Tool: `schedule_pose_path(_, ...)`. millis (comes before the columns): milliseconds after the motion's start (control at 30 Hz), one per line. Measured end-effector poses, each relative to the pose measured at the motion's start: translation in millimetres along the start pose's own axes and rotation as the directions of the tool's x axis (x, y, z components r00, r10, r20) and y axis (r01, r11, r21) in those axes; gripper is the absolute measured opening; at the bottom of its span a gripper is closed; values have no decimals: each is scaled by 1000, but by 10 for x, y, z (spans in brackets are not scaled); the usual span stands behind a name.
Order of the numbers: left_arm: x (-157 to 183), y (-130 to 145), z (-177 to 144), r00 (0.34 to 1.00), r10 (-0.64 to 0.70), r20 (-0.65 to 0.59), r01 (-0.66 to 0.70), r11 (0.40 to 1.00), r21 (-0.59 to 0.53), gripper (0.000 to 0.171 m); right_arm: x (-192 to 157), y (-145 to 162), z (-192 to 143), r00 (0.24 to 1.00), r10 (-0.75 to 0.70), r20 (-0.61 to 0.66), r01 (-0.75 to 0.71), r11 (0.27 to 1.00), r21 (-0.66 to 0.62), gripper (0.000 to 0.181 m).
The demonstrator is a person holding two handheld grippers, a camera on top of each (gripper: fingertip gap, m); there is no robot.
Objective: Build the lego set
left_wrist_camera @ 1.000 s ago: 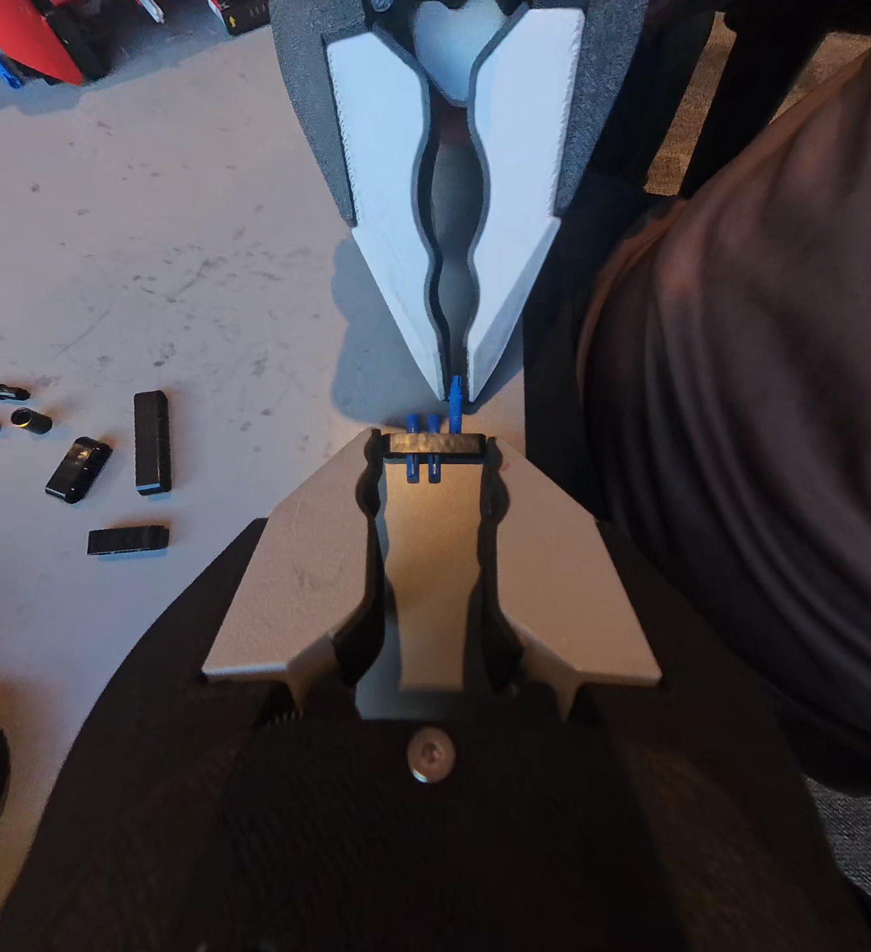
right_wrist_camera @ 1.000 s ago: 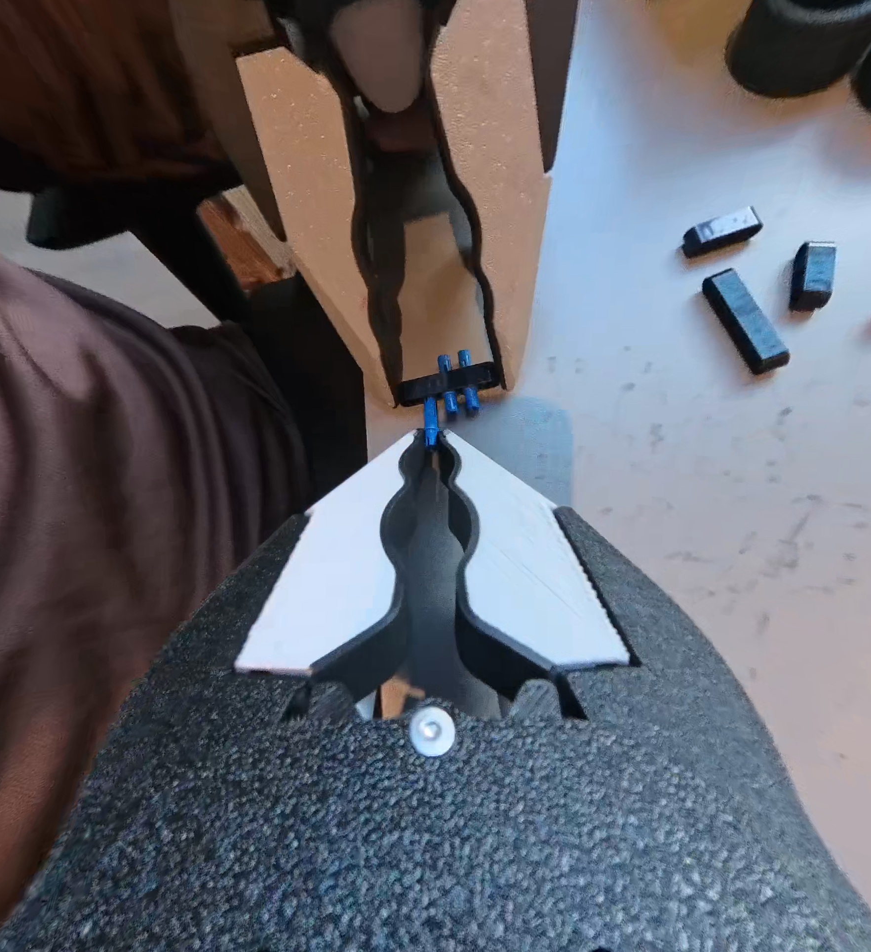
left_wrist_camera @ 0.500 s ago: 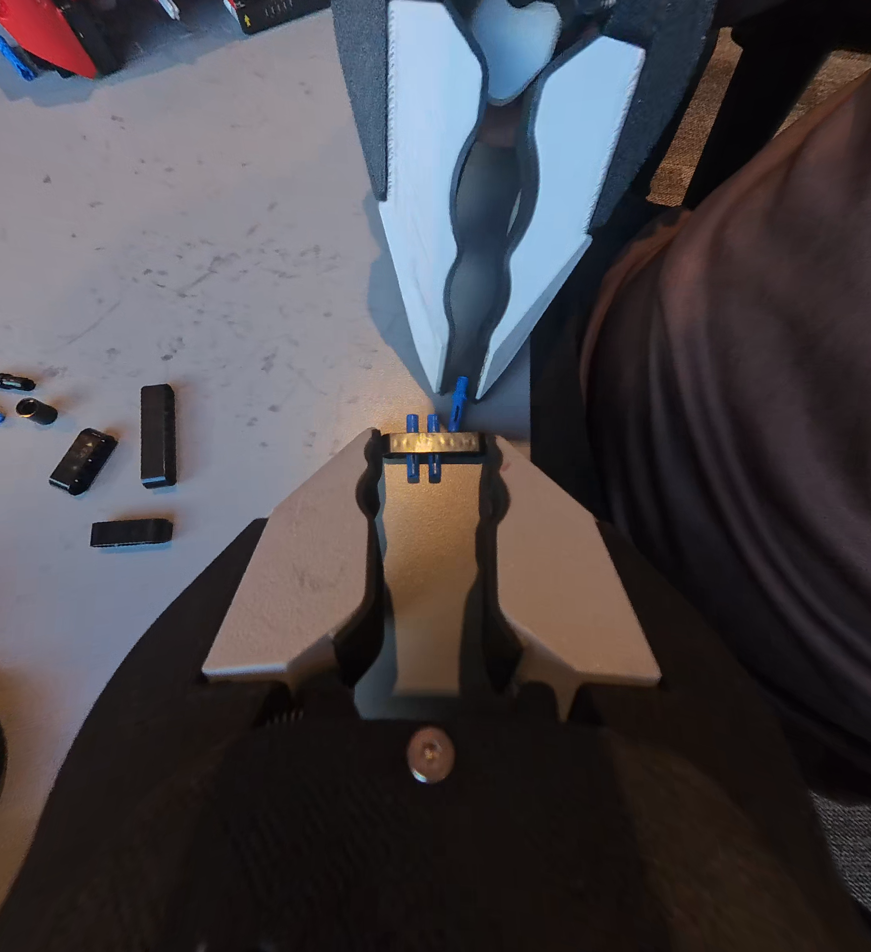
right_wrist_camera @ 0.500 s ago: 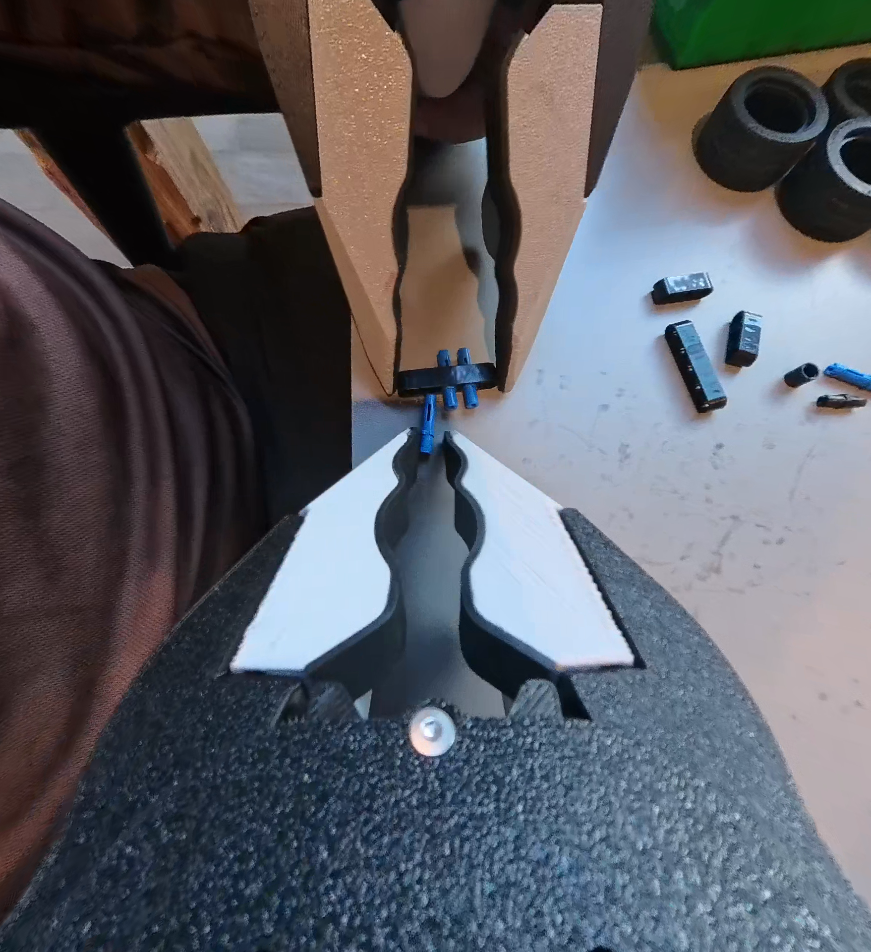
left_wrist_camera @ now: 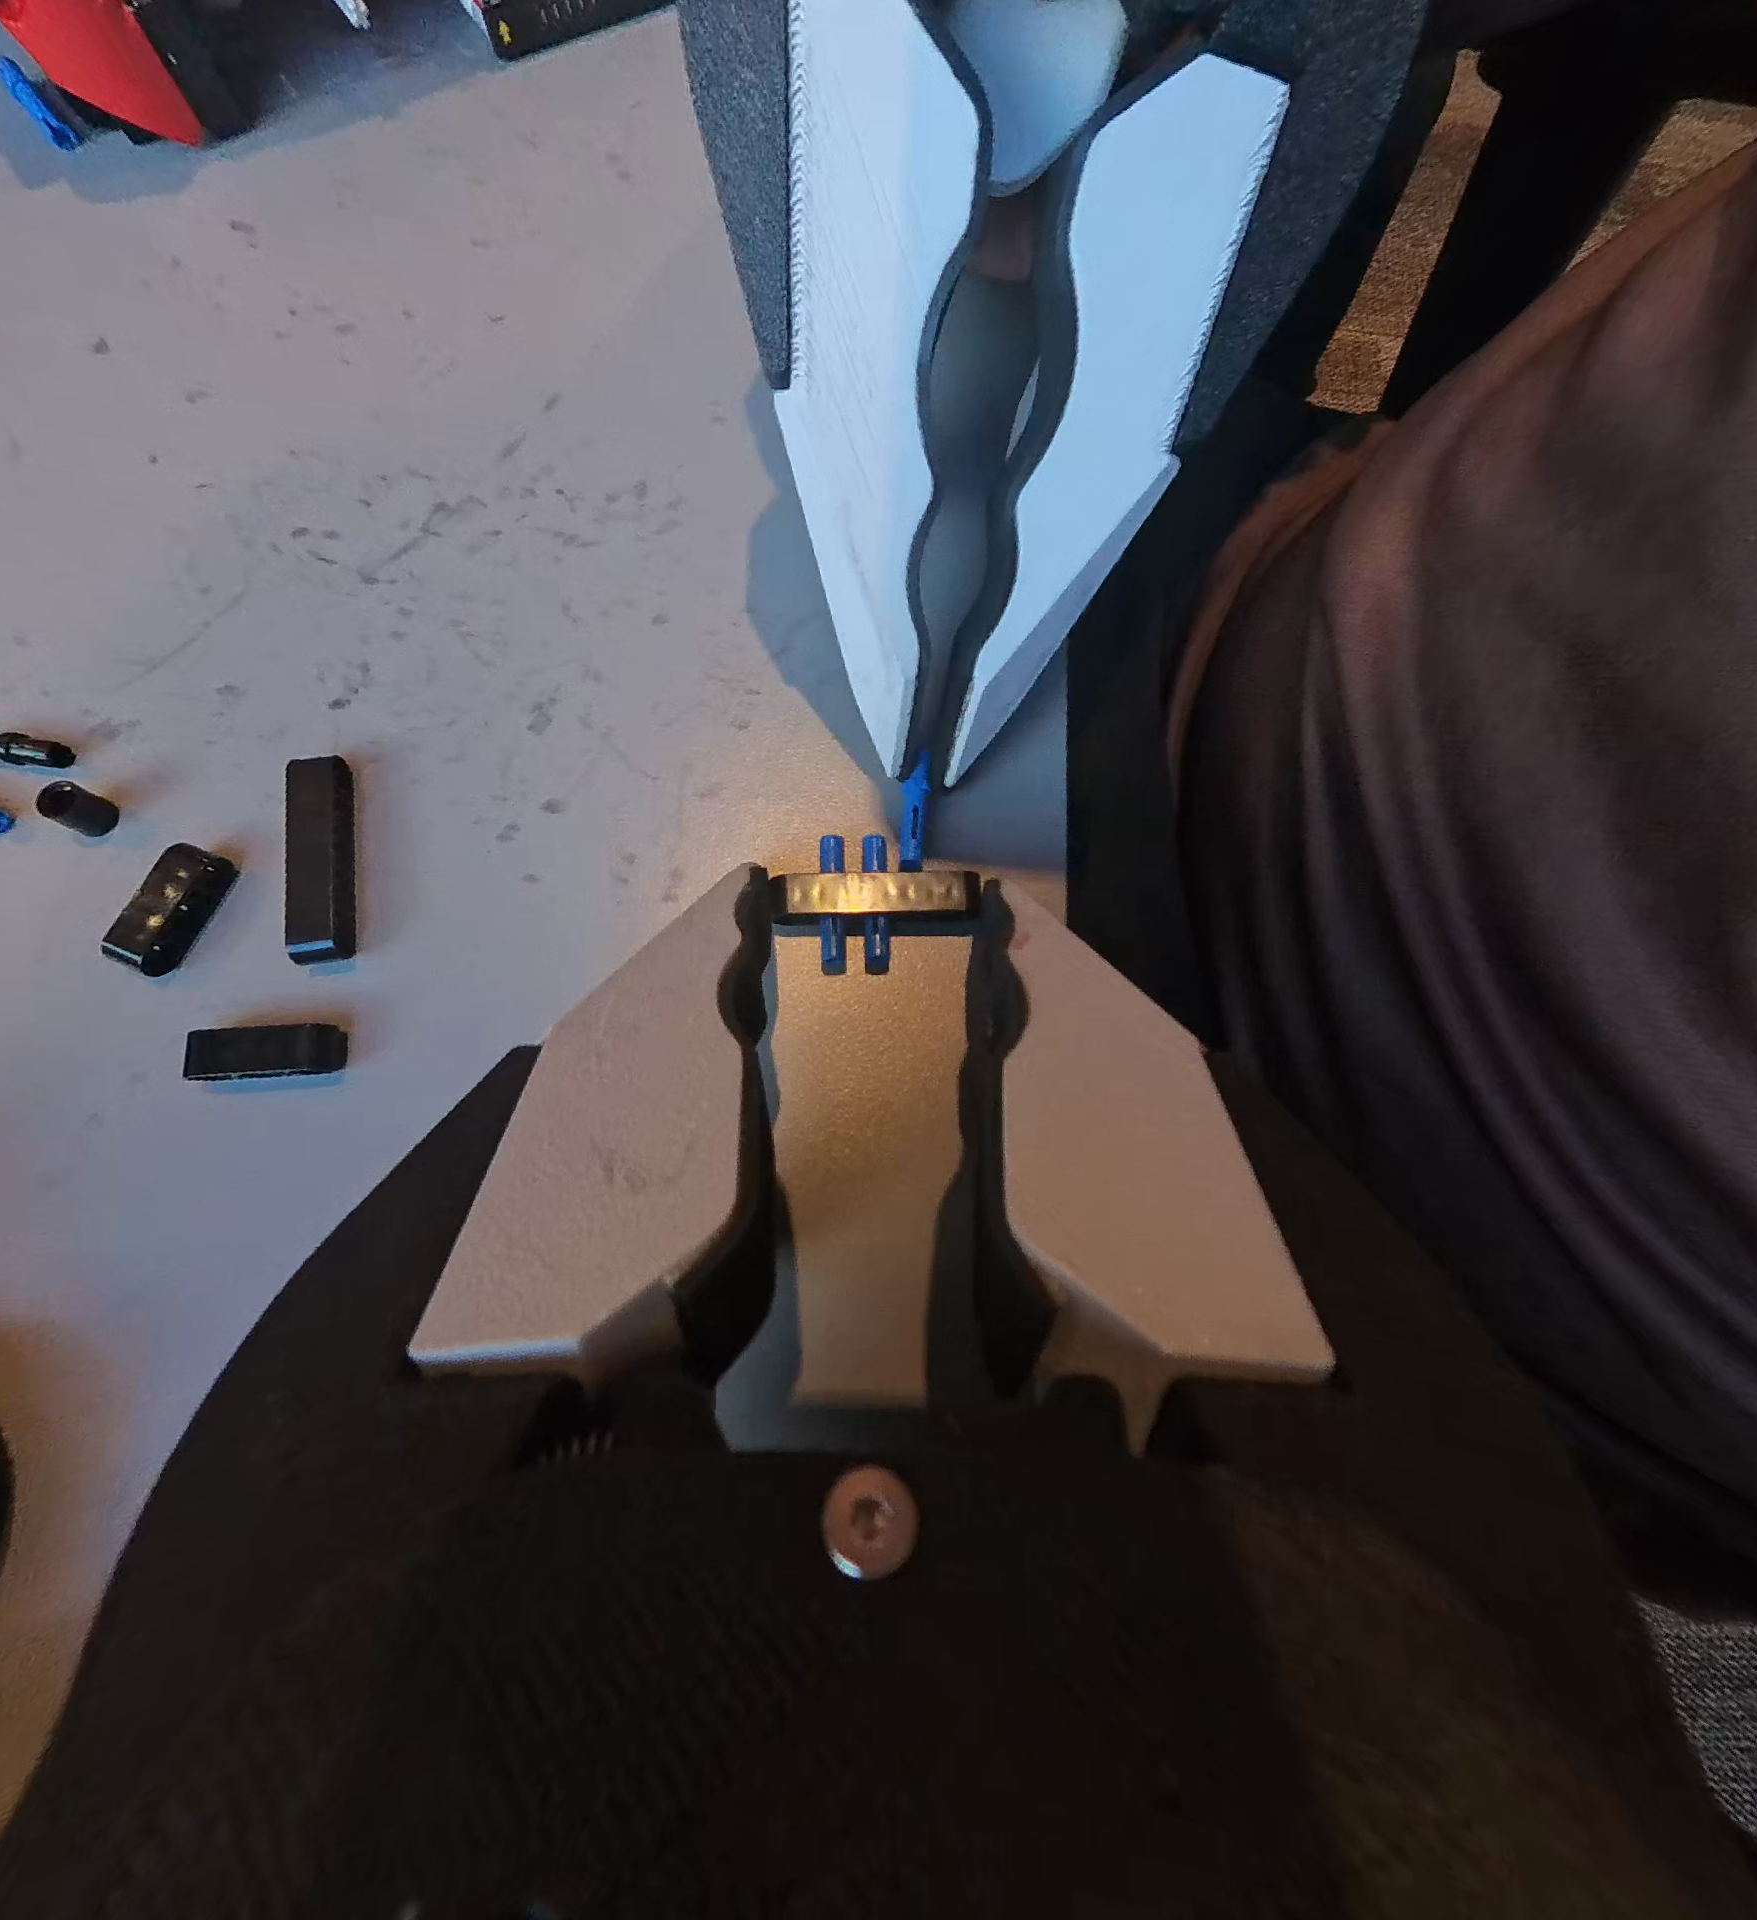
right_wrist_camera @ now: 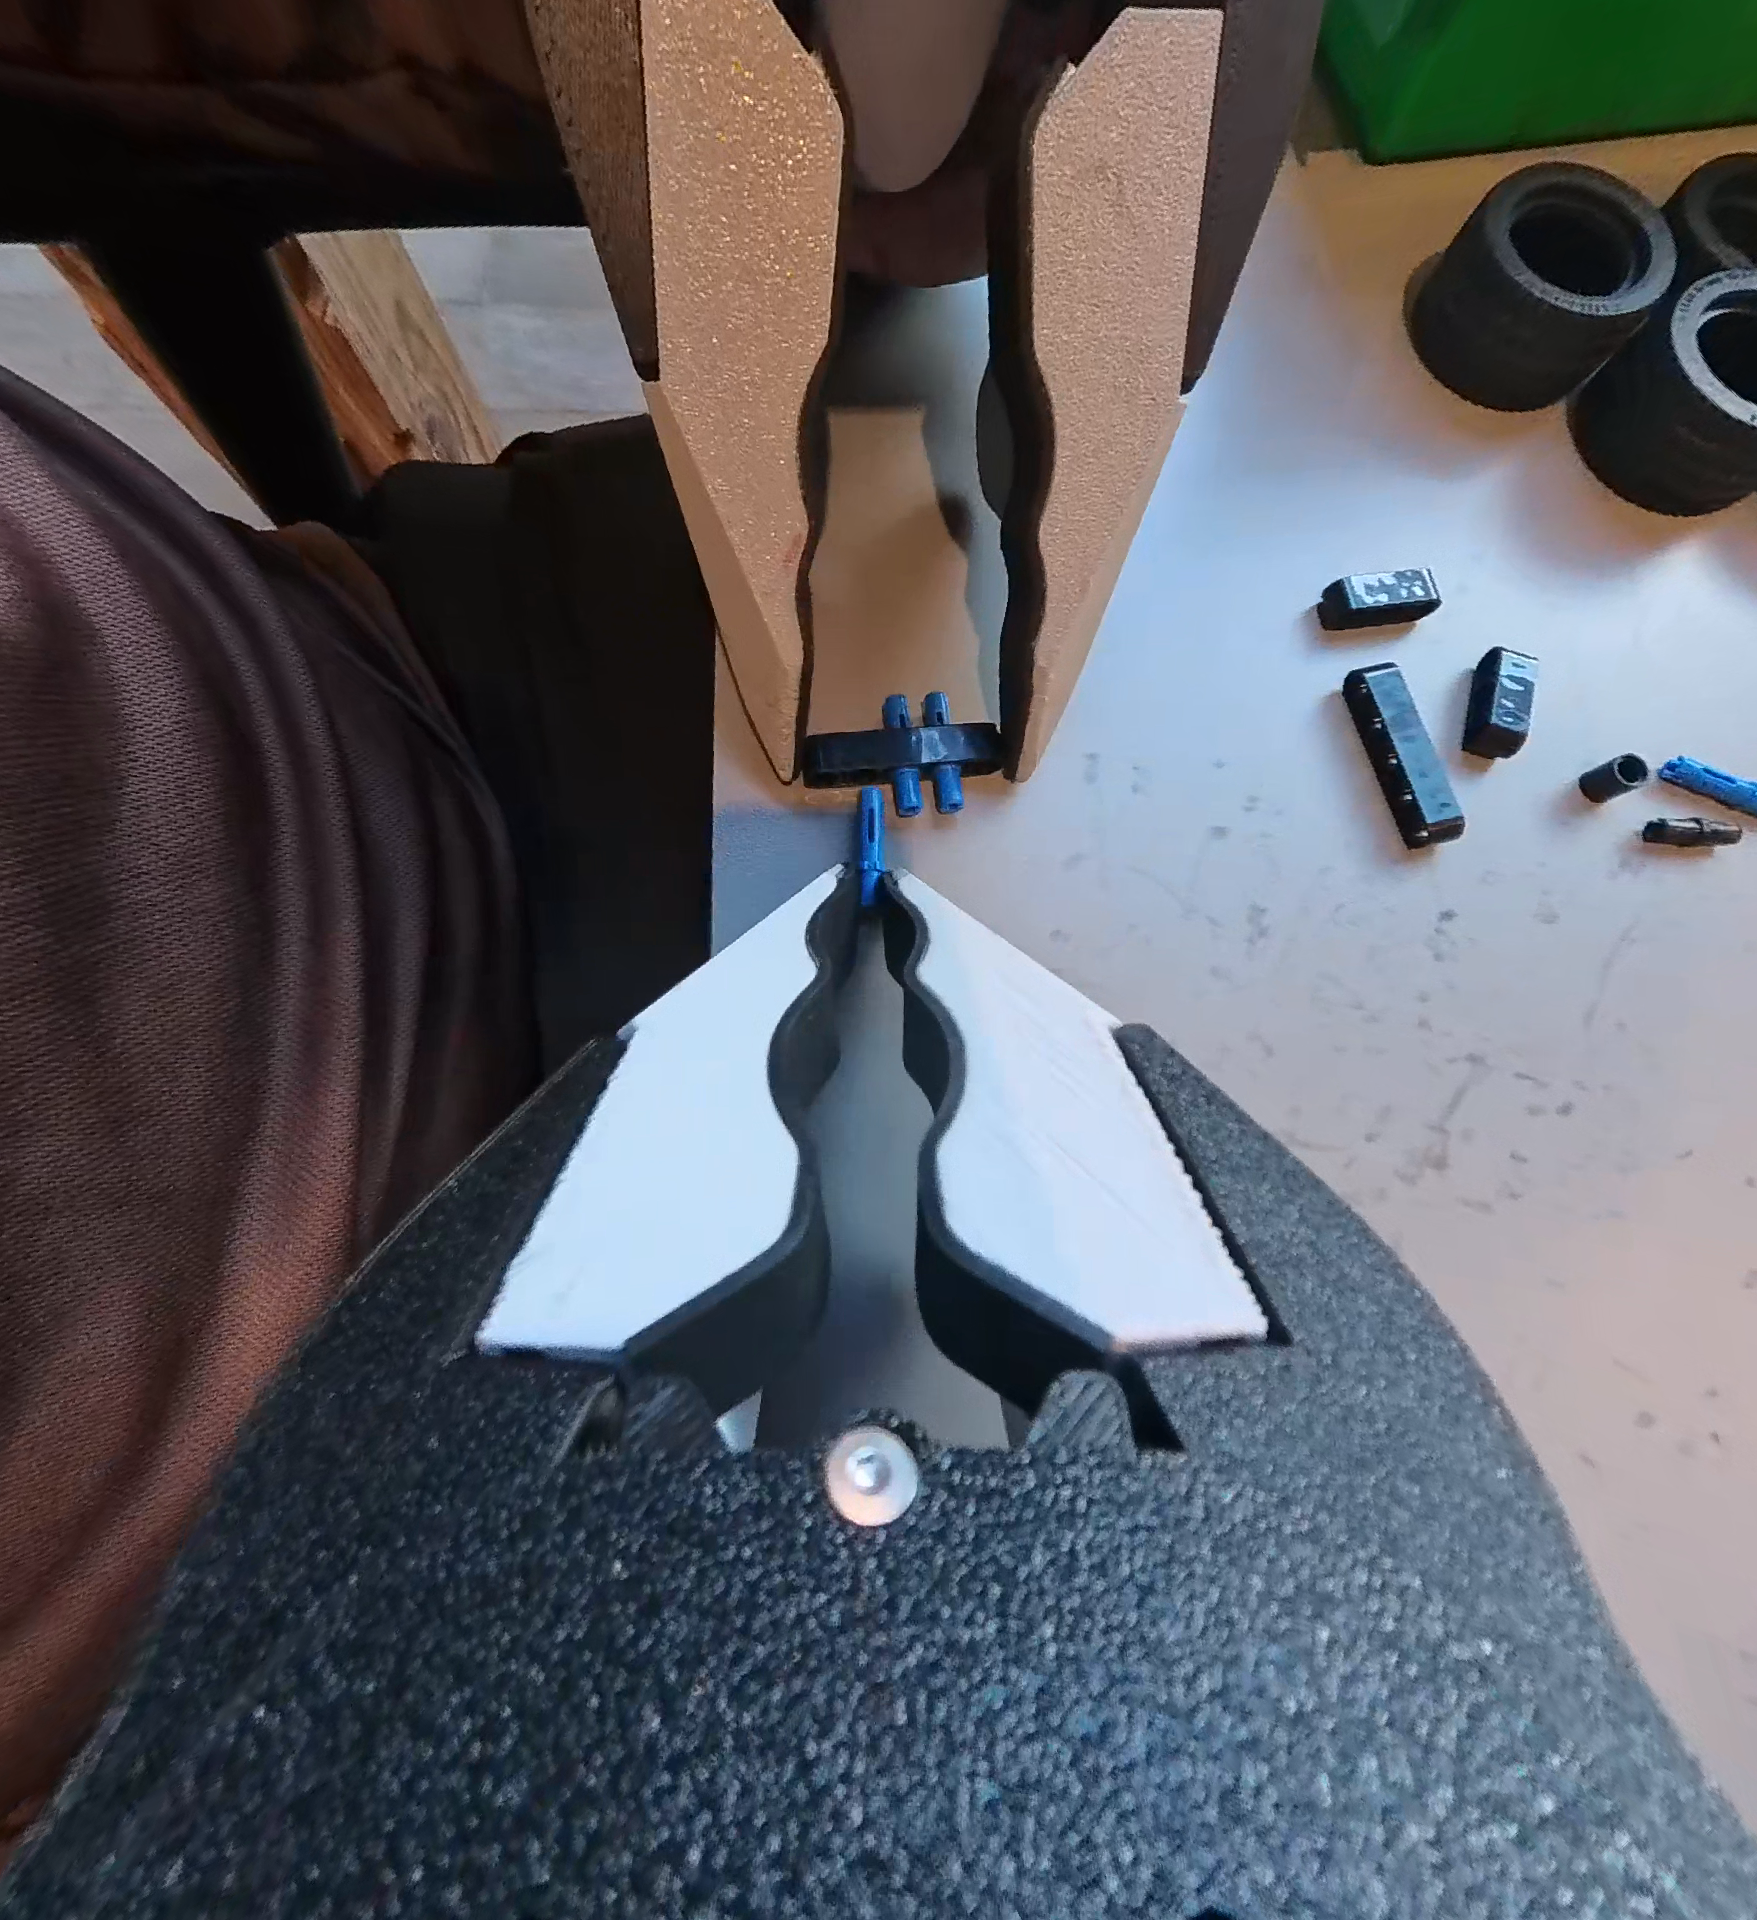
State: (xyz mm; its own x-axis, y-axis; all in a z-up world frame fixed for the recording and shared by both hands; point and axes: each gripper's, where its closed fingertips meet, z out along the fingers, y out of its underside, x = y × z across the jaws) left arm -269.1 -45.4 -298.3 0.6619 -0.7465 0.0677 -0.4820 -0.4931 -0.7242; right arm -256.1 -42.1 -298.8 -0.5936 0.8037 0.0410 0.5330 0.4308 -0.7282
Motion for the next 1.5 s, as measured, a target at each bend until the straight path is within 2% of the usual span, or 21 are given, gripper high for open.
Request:
schedule_pose_path(633,-4,9,4,1000,18,18,-18,1000,-9,38,-10,-42,48,999,-45,14,45,999,4,3)
schedule_pose_path(767,-69,12,-5,997,-35,69,35,999,-2,38,-11,-48,53,994,-102,-28,102,995,3,3)
schedule_pose_path(867,-68,14,-7,996,-42,77,42,999,-1,38,37,-44,51,995,-85,-46,85,996,2,3)
schedule_pose_path(1000,-25,20,-13,998,-9,55,10,1000,-5,38,32,-56,60,993,-115,-26,116,993,7,3)
schedule_pose_path(1167,59,38,-23,999,42,-5,-42,999,-8,38,-66,-76,61,975,-224,1,223,974,25,2)
schedule_pose_path(1333,20,24,-37,995,83,57,-83,997,-1,37,-22,-99,59,989,-147,30,146,989,39,3)
schedule_pose_path(1500,-16,27,-56,997,39,67,-40,999,5,37,14,-95,97,994,-109,-7,109,994,10,3)
